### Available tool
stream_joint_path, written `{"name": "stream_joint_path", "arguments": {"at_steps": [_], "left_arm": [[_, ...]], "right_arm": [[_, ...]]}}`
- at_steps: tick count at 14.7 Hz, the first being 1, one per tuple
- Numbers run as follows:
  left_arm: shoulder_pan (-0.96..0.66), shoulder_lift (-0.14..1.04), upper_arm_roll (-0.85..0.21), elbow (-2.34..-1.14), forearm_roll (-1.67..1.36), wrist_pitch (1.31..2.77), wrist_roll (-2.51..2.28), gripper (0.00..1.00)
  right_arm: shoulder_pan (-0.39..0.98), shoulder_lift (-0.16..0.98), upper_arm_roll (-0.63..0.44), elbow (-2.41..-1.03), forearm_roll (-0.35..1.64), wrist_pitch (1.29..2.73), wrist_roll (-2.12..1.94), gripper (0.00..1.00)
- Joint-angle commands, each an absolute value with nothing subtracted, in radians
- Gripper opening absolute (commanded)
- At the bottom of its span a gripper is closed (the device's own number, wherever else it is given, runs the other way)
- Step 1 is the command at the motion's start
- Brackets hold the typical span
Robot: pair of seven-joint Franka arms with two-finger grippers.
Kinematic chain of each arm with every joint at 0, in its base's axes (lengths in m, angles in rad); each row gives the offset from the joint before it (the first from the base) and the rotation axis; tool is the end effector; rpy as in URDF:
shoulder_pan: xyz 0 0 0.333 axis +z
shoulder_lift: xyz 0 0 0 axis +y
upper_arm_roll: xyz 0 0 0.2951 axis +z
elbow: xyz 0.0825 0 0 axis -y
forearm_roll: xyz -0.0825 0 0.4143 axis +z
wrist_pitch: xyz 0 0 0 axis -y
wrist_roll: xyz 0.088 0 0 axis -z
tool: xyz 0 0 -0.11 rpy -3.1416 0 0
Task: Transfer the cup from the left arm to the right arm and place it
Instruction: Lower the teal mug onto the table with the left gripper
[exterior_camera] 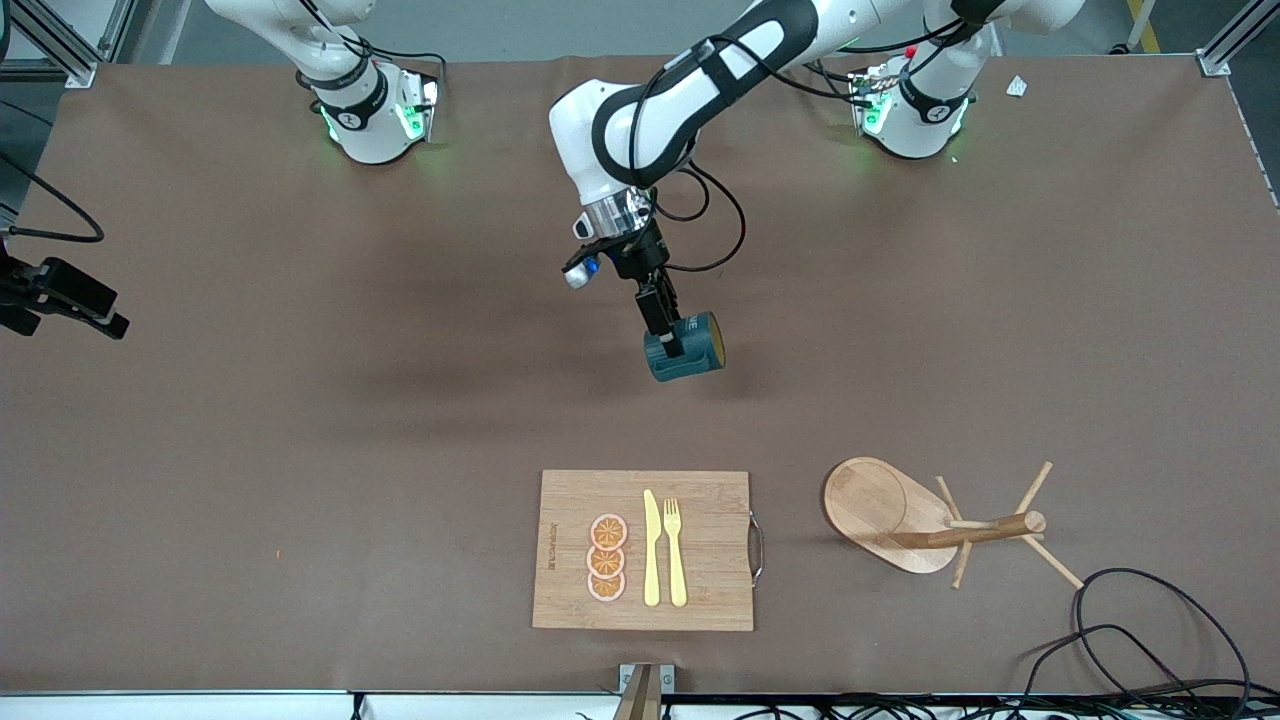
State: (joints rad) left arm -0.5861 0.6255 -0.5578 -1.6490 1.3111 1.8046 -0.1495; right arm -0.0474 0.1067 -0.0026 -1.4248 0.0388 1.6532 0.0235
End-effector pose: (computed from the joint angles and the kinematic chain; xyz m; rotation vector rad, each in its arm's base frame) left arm 0.3937 -0.5643 0.2582 -1.6285 1.5621 -0.3700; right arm 0.6243 -0.0272 0.6179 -3.0968 0.1151 -0.1896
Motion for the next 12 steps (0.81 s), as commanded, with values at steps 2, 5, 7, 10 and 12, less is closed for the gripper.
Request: {"name": "stream_joint_path", "arguments": {"at_steps": [2, 5, 7, 10, 12], "left_arm": [[-0.609, 0.646, -0.552, -1.611, 1.331, 1.784, -0.072, 0.64], [-0.623, 0.681, -0.552, -1.539, 1.319, 1.772, 0.079, 0.64], [-0.659, 0.728, -0.554, -1.479, 1.301, 1.709, 0.187, 0.64], [-0.750, 0.802, -0.551, -1.425, 1.305, 1.585, 0.227, 0.64], [-0.791, 0.804, -0.539, -1.422, 1.305, 1.527, 0.296, 0.64]], "right_arm": [[-0.057, 0.103, 0.005, -1.430, 0.041, 1.651, 0.020, 1.00], [-0.060, 0.101, 0.005, -1.430, 0.041, 1.649, 0.020, 1.00], [-0.063, 0.101, 0.005, -1.430, 0.041, 1.649, 0.018, 1.00], [-0.064, 0.101, 0.005, -1.430, 0.041, 1.651, 0.018, 1.00], [-0.064, 0.103, 0.005, -1.430, 0.041, 1.651, 0.018, 1.00]]}}
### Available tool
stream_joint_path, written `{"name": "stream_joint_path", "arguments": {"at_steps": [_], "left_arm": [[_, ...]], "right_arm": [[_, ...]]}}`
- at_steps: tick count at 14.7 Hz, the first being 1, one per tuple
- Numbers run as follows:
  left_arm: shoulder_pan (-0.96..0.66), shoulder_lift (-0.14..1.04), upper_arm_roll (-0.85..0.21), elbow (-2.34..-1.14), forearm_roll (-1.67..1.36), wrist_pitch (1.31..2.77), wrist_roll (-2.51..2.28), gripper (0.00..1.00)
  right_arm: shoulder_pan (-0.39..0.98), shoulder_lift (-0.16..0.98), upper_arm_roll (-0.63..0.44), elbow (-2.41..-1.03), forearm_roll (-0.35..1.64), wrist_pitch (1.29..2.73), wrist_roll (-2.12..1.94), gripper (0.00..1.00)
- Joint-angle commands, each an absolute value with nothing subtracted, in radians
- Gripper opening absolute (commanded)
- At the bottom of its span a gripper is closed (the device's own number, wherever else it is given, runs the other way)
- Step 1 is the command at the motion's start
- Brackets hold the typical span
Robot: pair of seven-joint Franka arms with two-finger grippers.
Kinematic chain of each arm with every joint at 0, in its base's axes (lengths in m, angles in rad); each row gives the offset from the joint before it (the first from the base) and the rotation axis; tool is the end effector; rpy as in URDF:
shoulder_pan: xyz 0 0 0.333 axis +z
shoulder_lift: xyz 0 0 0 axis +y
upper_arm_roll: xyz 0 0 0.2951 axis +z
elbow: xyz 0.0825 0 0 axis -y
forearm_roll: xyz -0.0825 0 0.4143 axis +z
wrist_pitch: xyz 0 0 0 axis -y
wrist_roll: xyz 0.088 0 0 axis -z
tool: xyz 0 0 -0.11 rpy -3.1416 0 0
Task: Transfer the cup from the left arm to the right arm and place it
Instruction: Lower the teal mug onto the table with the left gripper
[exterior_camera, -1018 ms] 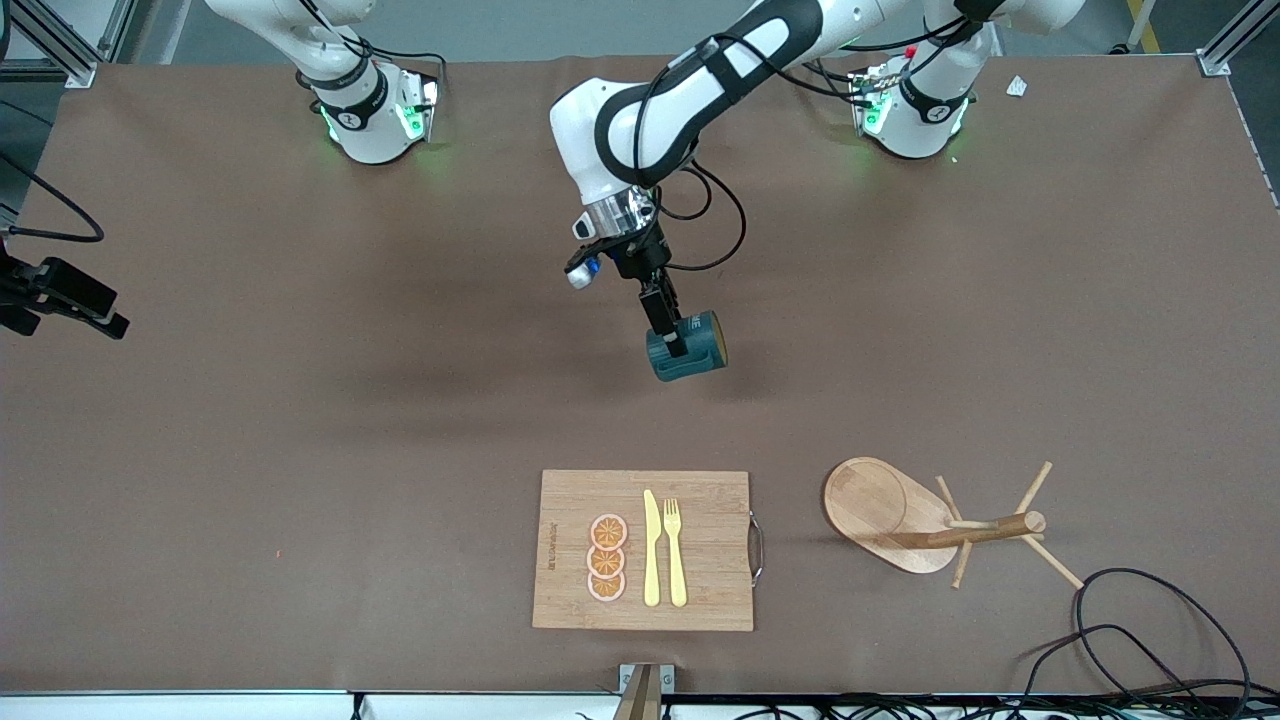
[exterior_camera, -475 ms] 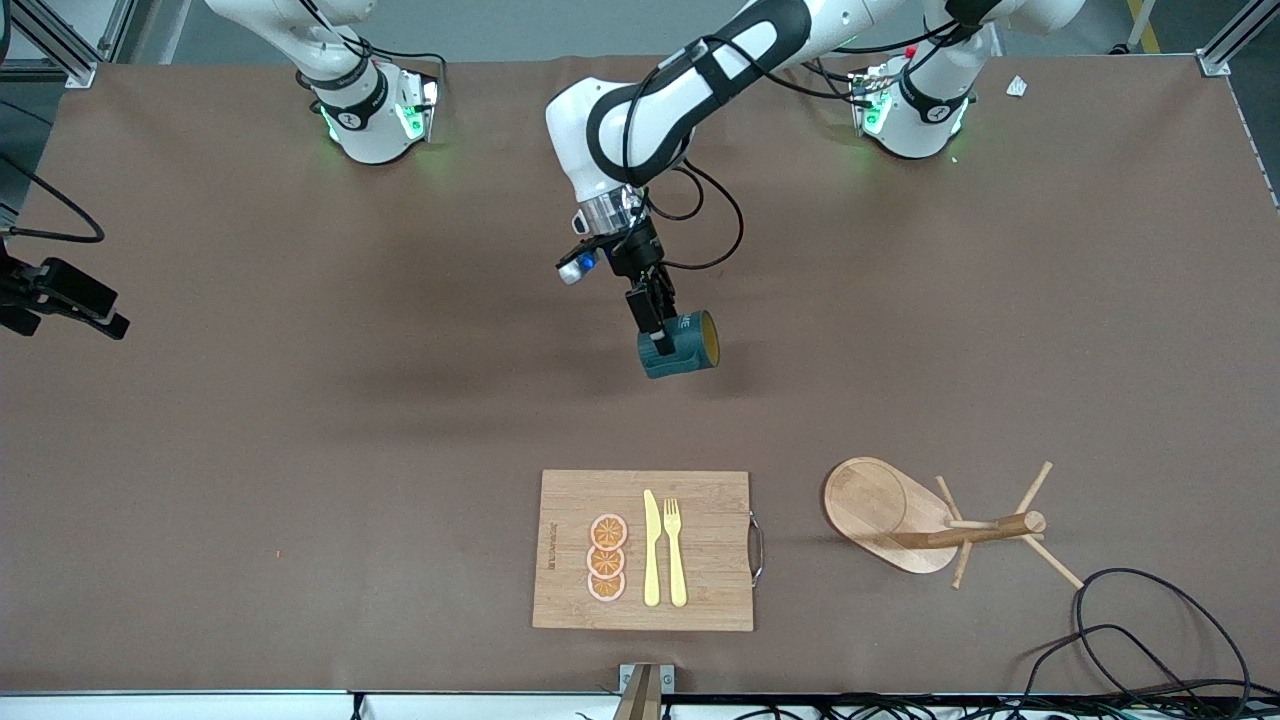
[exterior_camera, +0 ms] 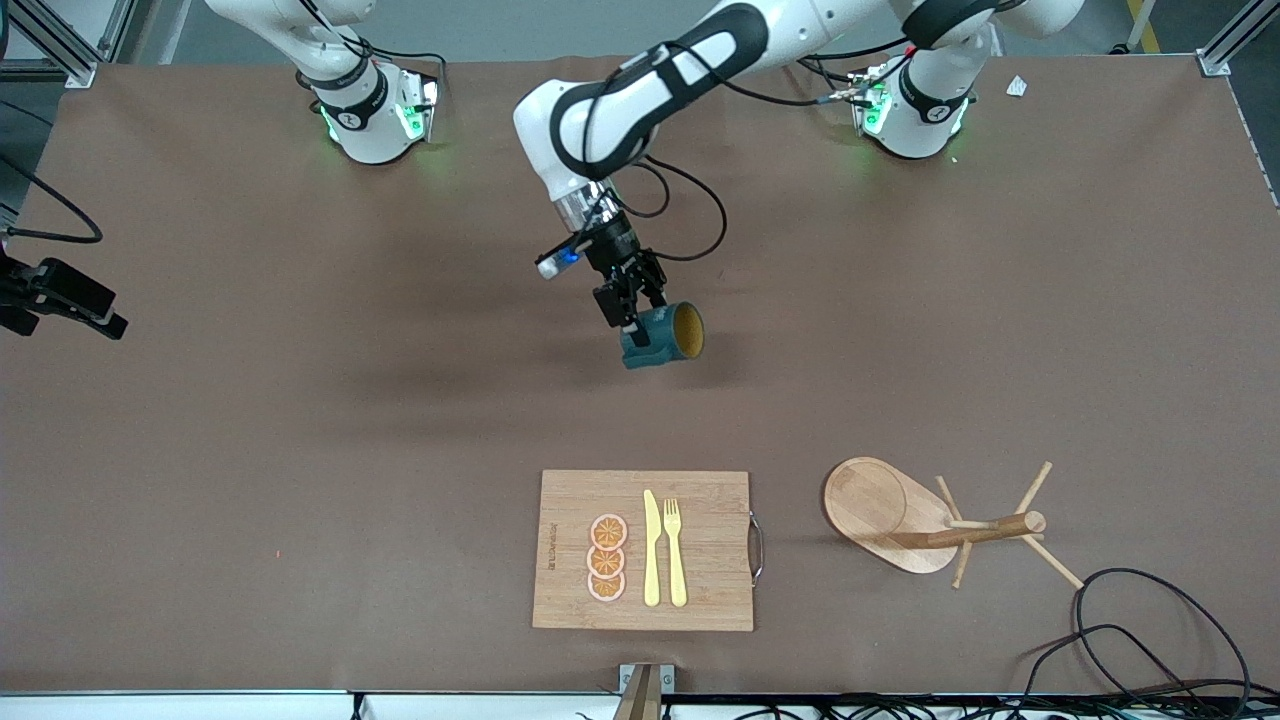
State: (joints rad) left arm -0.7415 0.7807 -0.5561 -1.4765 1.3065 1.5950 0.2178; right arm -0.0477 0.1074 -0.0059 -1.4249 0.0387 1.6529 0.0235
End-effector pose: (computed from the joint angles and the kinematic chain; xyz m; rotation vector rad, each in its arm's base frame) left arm 0.3457 -0.6120 0.2294 -1.2719 1.7690 -0.0598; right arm 0.6244 -0.0293 0.6174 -3.0973 0.1207 -0.1880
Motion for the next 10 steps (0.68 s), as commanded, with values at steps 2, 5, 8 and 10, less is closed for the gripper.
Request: {"name": "stream_joint_path", "arguments": {"at_steps": [2, 5, 8, 10], "left_arm": [[-0.824, 0.802, -0.522, -1.390, 1.304, 1.505, 0.421, 0.64], [-0.834, 0.813, -0.520, -1.387, 1.302, 1.496, 0.491, 0.64], [-0.925, 0.865, -0.439, -1.359, 1.305, 1.496, 0.495, 0.64], [-1.006, 0.883, -0.356, -1.348, 1.304, 1.494, 0.505, 0.64]], "right_arm": [[-0.064, 0.103, 0.005, -1.430, 0.041, 1.651, 0.018, 1.00], [-0.064, 0.103, 0.005, -1.430, 0.041, 1.651, 0.018, 1.00], [-0.066, 0.103, 0.005, -1.430, 0.041, 1.651, 0.018, 1.00], [-0.066, 0.103, 0.005, -1.430, 0.041, 1.651, 0.018, 1.00]]}}
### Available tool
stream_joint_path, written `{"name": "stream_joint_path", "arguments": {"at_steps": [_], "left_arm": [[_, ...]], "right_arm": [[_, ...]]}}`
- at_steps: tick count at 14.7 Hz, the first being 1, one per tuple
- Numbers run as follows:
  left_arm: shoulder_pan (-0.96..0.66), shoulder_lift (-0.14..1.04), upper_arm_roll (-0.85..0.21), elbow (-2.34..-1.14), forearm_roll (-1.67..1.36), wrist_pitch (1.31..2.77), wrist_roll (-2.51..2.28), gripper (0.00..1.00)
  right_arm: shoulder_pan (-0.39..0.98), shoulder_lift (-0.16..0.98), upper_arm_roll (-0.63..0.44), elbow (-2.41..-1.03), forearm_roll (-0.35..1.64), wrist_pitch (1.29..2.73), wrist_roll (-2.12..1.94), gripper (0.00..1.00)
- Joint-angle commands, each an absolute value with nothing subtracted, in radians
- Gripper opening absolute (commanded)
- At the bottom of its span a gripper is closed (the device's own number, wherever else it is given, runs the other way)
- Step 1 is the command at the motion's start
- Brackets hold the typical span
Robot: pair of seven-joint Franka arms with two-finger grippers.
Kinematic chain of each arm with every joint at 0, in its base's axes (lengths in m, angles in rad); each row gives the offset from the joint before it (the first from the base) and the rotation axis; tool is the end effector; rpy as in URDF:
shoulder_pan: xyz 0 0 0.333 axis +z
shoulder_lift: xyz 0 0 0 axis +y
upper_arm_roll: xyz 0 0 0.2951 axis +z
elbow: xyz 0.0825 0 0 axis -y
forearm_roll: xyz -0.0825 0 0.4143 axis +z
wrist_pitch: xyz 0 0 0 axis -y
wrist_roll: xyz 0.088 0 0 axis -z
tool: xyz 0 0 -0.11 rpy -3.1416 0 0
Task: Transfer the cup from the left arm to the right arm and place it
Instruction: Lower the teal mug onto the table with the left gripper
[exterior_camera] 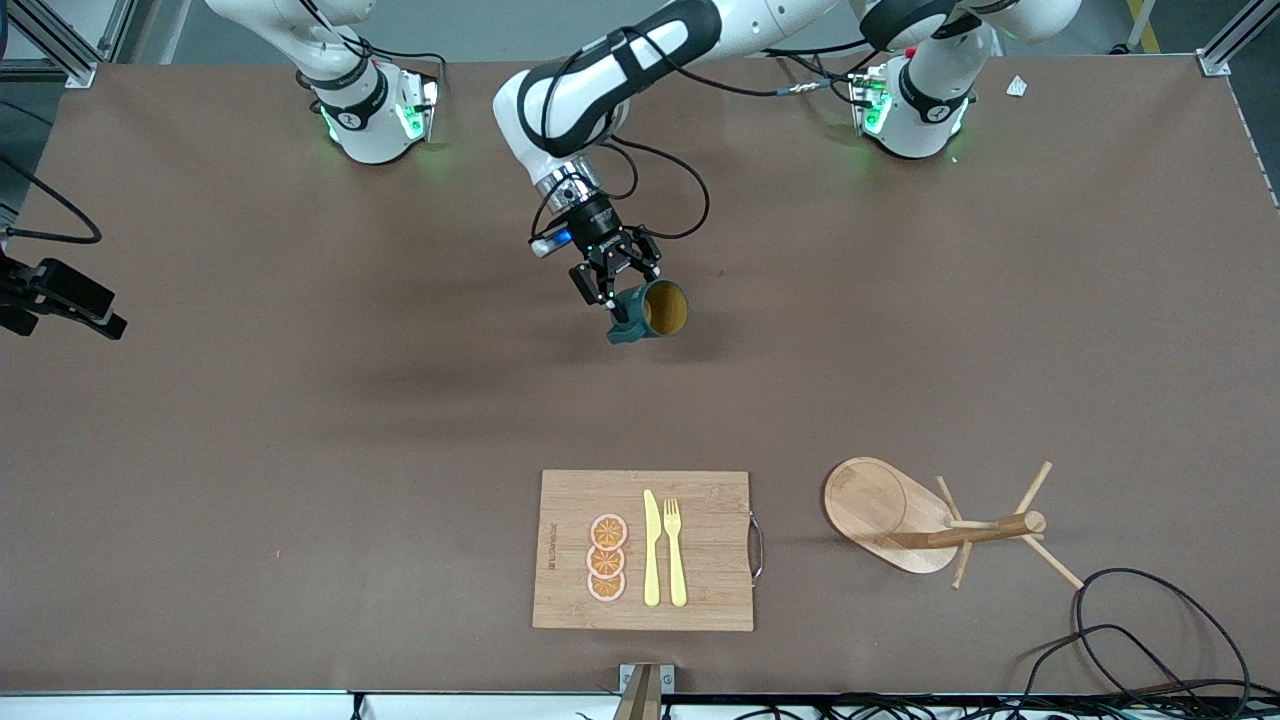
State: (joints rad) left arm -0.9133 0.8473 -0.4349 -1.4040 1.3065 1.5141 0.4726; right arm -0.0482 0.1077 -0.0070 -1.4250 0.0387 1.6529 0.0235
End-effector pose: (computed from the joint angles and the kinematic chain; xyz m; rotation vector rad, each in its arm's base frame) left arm 0.3139 -0.6301 0.1996 -0.9497 1.8342 0.1357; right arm 0.6244 -0.0303 0.6172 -3.0975 0.1231 -0.1874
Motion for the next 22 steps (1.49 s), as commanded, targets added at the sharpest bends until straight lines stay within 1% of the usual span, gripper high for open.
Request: {"name": "stream_joint_path", "arguments": {"at_steps": [1, 5, 7, 11, 22], "left_arm": [[-1.028, 0.893, -0.332, -1.345, 1.304, 1.496, 0.514, 0.64], [-1.038, 0.933, -0.325, -1.333, 1.305, 1.497, 0.537, 0.64], [-1.037, 0.942, -0.302, -1.330, 1.308, 1.506, 0.541, 0.64], [-1.039, 0.991, -0.296, -1.289, 1.310, 1.525, 0.538, 0.64], [-1.035, 1.042, -0.296, -1.285, 1.308, 1.566, 0.534, 0.65]], "right_arm": [[-0.066, 0.103, 0.005, -1.430, 0.041, 1.651, 0.015, 1.00], [-0.067, 0.106, 0.005, -1.430, 0.041, 1.651, 0.014, 1.00], [-0.067, 0.113, 0.005, -1.430, 0.041, 1.651, 0.014, 1.00], [-0.067, 0.117, 0.005, -1.430, 0.041, 1.651, 0.014, 1.00], [-0.069, 0.118, 0.003, -1.430, 0.041, 1.648, 0.012, 1.00]]}}
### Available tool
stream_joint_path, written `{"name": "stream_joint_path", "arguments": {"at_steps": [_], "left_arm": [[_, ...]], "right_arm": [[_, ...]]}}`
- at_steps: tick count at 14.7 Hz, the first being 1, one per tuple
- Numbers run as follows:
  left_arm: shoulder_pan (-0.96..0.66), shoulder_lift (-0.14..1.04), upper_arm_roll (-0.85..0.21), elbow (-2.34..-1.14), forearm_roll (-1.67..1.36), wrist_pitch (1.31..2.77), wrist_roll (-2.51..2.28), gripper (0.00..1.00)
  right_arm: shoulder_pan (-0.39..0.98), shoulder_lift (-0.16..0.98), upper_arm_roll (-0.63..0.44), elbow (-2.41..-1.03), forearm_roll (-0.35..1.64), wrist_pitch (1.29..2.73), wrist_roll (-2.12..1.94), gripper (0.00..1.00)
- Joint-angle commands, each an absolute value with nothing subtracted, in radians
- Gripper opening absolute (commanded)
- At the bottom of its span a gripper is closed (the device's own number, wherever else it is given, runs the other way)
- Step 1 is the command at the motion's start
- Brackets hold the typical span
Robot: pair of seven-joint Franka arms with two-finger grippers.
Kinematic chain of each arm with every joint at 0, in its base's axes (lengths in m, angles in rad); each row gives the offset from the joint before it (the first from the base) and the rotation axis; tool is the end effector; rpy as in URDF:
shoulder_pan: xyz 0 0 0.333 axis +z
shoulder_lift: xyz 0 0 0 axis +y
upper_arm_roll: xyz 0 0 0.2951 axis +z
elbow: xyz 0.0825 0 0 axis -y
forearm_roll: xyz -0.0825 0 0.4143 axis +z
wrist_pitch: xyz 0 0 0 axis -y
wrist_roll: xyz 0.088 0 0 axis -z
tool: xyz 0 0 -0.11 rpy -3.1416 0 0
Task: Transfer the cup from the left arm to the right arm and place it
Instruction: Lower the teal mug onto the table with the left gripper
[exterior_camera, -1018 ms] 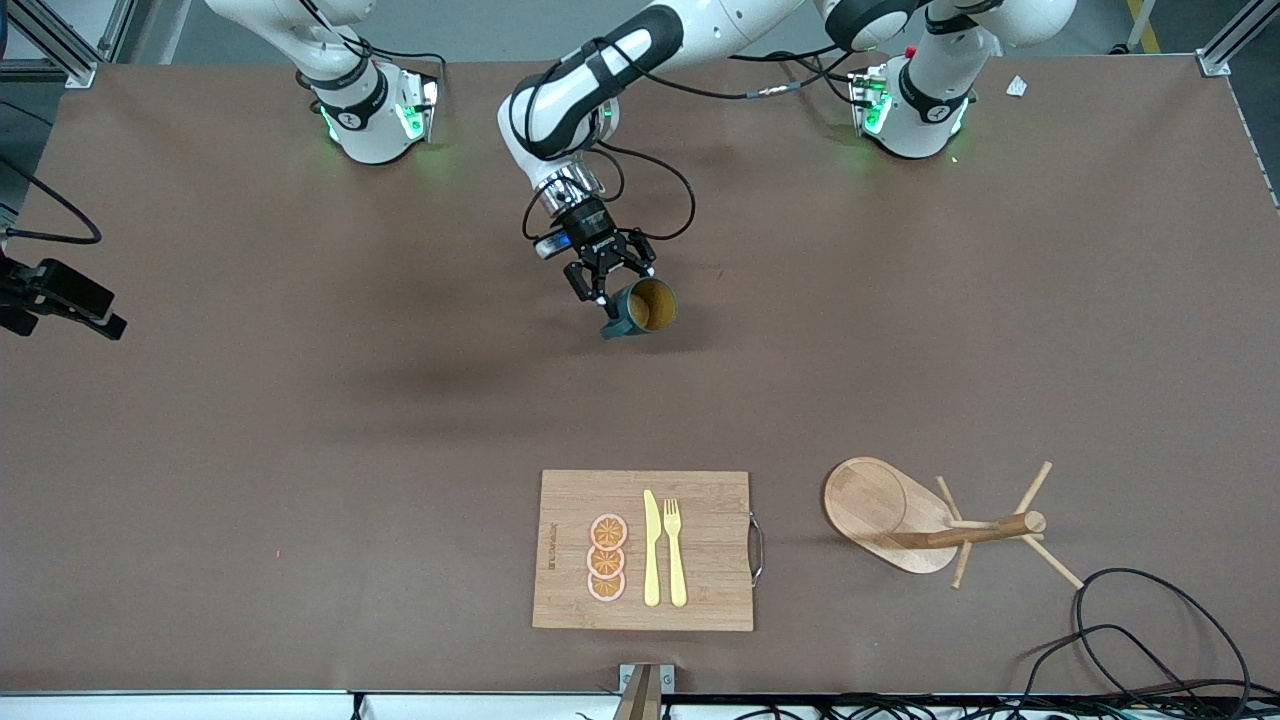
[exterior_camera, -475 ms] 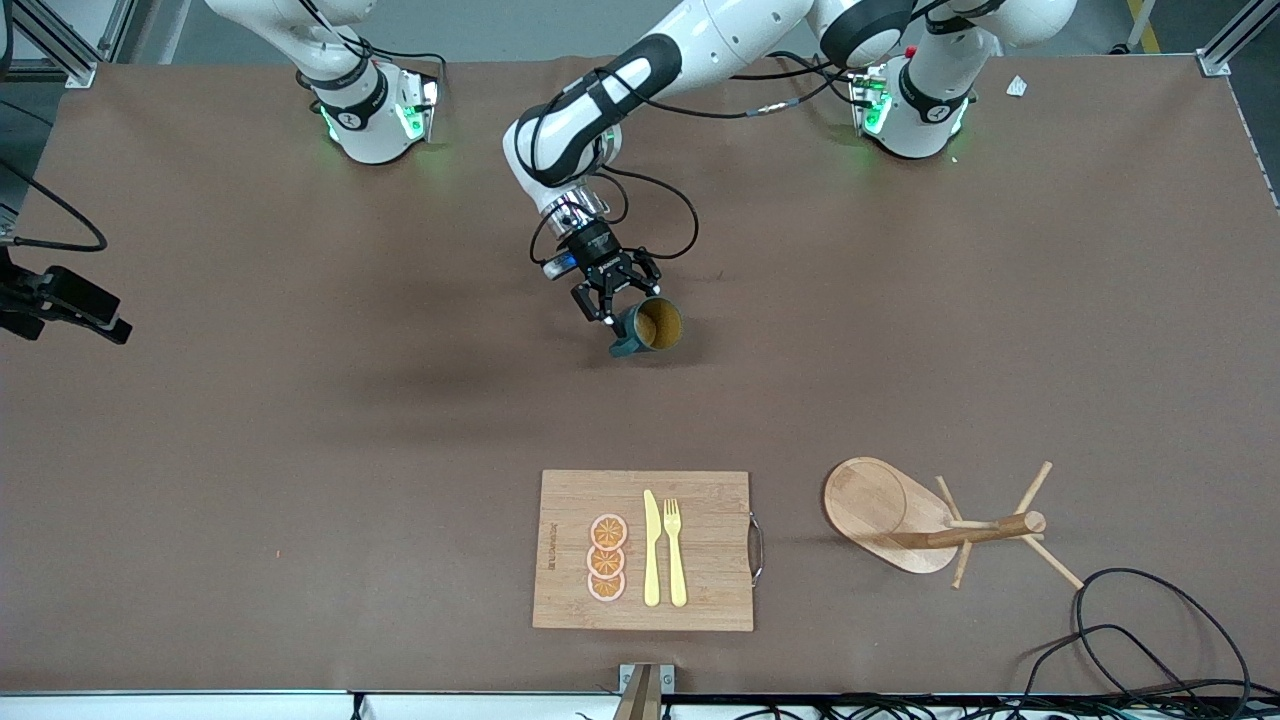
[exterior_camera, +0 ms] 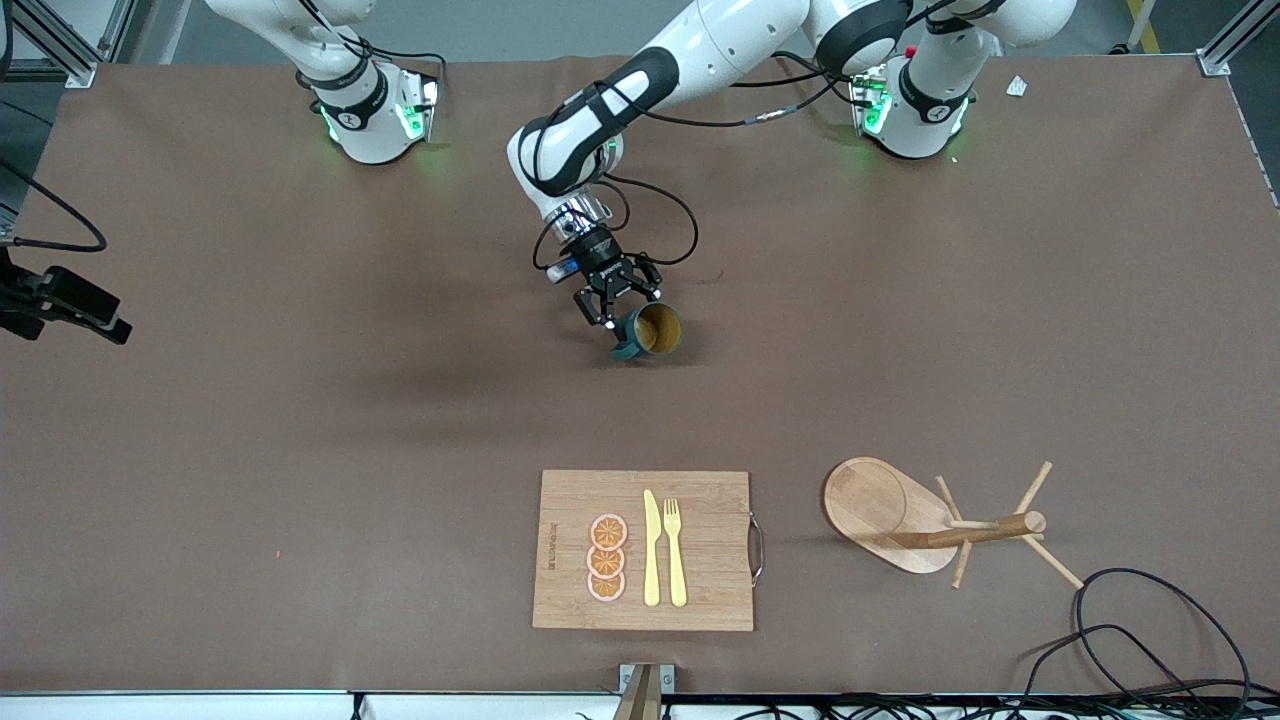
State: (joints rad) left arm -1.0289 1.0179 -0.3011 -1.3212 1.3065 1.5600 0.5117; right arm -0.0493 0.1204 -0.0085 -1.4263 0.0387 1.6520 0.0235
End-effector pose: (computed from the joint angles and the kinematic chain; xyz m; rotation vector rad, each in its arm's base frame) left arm 0.3054 -0.6280 0.1022 -0.8082 1.8439 0.2212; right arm 0.6278 -0.0320 0.6084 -3.0988 0.1276 -0.1644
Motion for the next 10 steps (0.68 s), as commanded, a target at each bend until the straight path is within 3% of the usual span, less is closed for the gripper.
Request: {"name": "stream_joint_path", "arguments": {"at_steps": [1, 3, 10], "left_arm": [[-1.034, 1.043, -0.296, -1.285, 1.308, 1.566, 0.532, 0.67], [-1.035, 1.043, -0.296, -1.287, 1.304, 1.566, 0.508, 0.99], [-1.074, 1.020, -0.307, -1.289, 1.258, 1.530, 0.474, 1.00]], "right_arm": [[-0.069, 0.118, 0.003, -1.430, 0.041, 1.649, 0.012, 1.00], [-0.069, 0.118, 0.003, -1.430, 0.041, 1.649, 0.012, 1.00], [-0.071, 0.118, 0.003, -1.430, 0.041, 1.647, 0.012, 1.00]]}}
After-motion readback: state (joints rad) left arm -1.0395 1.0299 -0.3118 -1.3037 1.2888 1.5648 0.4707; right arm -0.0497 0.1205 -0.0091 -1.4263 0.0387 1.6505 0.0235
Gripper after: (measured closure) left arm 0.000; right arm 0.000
